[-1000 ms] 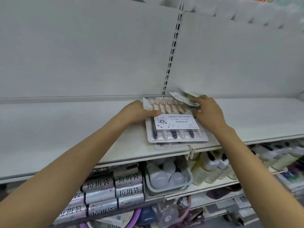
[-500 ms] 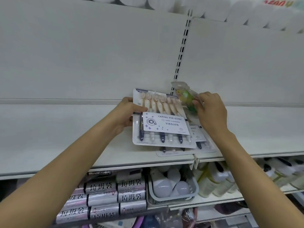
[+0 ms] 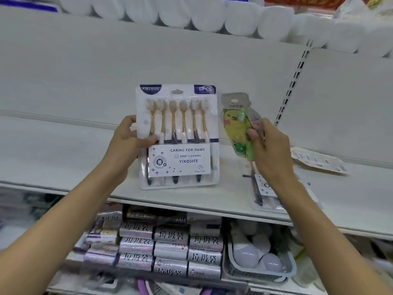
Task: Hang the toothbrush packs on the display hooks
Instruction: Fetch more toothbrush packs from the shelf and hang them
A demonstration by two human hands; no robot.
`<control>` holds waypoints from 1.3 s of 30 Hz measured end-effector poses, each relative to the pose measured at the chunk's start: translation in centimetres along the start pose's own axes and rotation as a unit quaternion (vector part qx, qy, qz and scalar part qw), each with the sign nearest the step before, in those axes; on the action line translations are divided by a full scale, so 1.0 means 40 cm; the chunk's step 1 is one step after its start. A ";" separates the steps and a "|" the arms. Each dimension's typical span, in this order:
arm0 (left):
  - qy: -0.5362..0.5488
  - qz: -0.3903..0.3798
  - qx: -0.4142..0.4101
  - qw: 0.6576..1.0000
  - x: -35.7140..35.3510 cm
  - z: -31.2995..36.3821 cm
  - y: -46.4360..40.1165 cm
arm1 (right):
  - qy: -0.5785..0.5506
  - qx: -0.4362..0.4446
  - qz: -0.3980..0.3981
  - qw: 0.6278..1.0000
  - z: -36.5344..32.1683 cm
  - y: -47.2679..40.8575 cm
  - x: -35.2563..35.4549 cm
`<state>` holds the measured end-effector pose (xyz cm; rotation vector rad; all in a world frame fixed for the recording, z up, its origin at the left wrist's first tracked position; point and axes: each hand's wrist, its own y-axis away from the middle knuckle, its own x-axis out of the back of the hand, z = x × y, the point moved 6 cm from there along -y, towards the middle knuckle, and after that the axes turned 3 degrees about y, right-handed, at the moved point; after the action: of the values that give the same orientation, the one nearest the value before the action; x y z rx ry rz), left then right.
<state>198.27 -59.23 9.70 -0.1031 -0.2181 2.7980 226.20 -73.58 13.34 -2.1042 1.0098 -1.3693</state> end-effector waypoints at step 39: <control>-0.030 0.365 -0.108 0.924 1.736 0.101 0.641 | -0.420 0.082 -0.292 0.855 -1.585 0.265 -0.936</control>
<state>124.22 -60.69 6.34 -0.1804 -0.6163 3.5097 155.82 -49.62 10.37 -2.5659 -0.1120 -0.5340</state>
